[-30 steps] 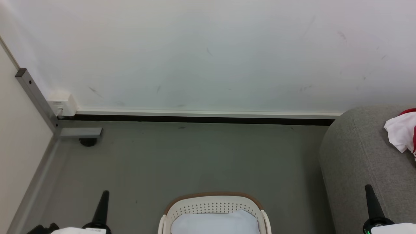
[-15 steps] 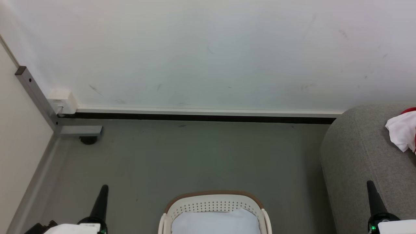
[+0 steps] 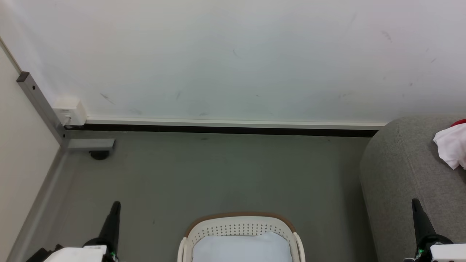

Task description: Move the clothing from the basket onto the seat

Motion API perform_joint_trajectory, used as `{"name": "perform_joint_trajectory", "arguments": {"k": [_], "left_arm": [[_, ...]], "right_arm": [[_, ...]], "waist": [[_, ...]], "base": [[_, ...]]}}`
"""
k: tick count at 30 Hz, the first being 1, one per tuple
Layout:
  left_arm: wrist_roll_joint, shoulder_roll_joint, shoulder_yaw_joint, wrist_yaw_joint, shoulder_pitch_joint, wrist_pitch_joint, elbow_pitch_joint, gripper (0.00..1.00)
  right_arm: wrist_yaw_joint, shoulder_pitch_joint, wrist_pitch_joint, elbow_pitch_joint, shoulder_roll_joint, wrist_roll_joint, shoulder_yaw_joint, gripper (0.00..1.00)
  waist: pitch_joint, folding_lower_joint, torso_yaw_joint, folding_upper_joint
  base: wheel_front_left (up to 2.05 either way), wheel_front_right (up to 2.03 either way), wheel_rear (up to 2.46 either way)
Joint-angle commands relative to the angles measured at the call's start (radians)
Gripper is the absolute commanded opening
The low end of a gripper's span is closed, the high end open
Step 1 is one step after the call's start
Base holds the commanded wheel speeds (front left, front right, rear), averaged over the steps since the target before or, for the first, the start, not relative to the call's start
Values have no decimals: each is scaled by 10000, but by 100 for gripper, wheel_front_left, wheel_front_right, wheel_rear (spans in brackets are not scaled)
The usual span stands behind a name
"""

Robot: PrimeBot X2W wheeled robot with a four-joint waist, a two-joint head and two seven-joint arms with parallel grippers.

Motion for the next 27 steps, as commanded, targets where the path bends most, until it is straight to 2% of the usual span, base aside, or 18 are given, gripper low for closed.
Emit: {"name": "perform_joint_trajectory", "arguments": {"k": [1, 19, 27], "left_arm": [[-288, 4, 76, -76, -149, 77, -14, 0], [-1438, -92, 270, -202, -344, 395, 32, 0], [-1406, -90, 264, -179, -338, 390, 30, 0]], "right_arm": [[-17, -172, 69, -87, -89, 218, -45, 0], [-21, -307, 387, -118, -94, 1466, -150, 0], [-21, -304, 386, -112, -93, 1419, -144, 0]], "waist": [[8, 0, 3, 0], [106, 0, 34, 0], [106, 0, 34, 0]], "base": [[0, 0, 0], [0, 0, 0], [0, 0, 0]]}}
